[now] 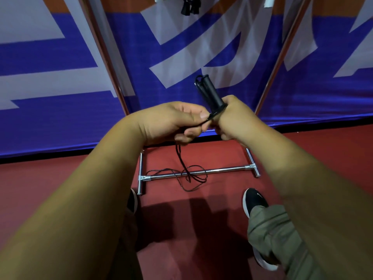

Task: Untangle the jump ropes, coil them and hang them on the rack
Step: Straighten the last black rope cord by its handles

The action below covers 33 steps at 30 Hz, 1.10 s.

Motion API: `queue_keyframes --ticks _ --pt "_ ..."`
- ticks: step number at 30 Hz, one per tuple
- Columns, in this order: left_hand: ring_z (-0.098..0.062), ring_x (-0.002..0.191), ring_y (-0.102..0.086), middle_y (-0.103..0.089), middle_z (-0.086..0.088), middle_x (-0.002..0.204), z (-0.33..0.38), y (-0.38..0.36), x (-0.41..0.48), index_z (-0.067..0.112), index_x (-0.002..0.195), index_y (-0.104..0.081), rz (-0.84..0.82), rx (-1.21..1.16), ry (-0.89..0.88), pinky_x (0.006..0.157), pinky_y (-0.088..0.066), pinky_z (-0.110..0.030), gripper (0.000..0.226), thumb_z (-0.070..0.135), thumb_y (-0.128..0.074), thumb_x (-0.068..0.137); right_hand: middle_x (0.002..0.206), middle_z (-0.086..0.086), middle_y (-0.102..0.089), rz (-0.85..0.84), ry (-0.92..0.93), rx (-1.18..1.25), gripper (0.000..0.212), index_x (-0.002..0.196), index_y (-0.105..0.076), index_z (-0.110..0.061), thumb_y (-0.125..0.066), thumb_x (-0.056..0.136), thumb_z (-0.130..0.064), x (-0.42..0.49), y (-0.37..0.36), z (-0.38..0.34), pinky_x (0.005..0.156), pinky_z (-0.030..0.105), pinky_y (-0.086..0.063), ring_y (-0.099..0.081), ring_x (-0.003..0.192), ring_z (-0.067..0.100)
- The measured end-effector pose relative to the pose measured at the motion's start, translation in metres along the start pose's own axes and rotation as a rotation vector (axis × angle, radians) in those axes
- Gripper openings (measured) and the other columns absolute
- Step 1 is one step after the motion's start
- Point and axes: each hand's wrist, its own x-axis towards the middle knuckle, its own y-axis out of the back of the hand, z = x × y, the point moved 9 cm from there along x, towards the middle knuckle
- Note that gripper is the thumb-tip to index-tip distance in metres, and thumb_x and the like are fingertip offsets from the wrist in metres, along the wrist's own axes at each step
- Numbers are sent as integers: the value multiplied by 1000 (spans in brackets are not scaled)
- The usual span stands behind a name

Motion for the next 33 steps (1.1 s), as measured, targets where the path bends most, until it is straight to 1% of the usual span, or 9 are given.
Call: queue_keyframes --ticks 5,8,10,13,16,23,28,31,33 --pt "-21 68 -45 -53 -3 75 -25 34 -4 14 93 -65 210 396 134 66 -43 -32 30 35 -52 111 72 6 -55 -308 -88 265 33 108 -50 -15 -68 89 6 -8 -20 5 42 22 -24 -40 51 12" --pt "-11 66 -58 -61 7 69 -34 35 -5 26 80 -65 222 453 201 66 -51 -24 32 28 -55 110 72 4 -55 -466 -85 316 24 107 -52 -11 -69 93 -1 -22 -31 0 41 22 -20 -37 53 11" --pt "-11 70 -65 -65 6 71 -38 26 -2 28 78 -72 167 361 228 65 -55 -22 37 21 -54 110 75 8 -57 -438 -120 393 19 103 -55 -14 -71 98 -22 -22 -29 0 43 21 -16 -34 52 10" --pt "-17 84 -69 -67 -3 85 -44 12 1 22 111 -79 55 193 257 85 -62 -39 24 14 -57 109 75 9 -56 -292 -163 489 31 99 -54 -17 -74 95 -41 -14 -18 3 43 17 -17 -33 50 10" --pt "-21 89 -70 -68 -6 86 -51 8 1 17 124 -76 -11 169 301 93 -60 -44 26 9 -59 106 74 7 -57 -259 -147 430 35 101 -55 -16 -79 91 -39 -14 -18 4 43 17 -19 -33 49 9" --pt "-17 85 -75 -70 -7 86 -85 16 -10 5 108 -74 20 305 584 84 -64 -41 27 29 -61 107 71 7 -55 -453 -187 262 17 87 -58 -12 -71 96 -16 -30 -39 0 41 21 -14 -30 50 11" --pt "-19 83 -78 -76 -17 99 -72 35 0 4 112 -71 270 270 436 84 -65 -49 23 25 -66 104 76 7 -57 -668 -228 210 9 99 -62 -6 -66 100 -15 -47 -51 -2 39 21 -16 -30 52 10" --pt "-17 79 -75 -78 -7 94 -55 46 3 12 103 -76 324 356 258 77 -62 -42 11 7 -67 97 75 10 -60 -810 -255 212 23 78 -67 -8 -63 101 -11 -58 -55 1 35 18 -20 -33 49 9" --pt "-32 87 -71 -76 -16 100 -43 47 4 11 101 -74 279 393 117 85 -58 -49 18 -2 -65 92 73 10 -60 -911 -282 178 37 66 -68 -9 -61 102 -9 -69 -58 4 33 18 -20 -34 46 8"
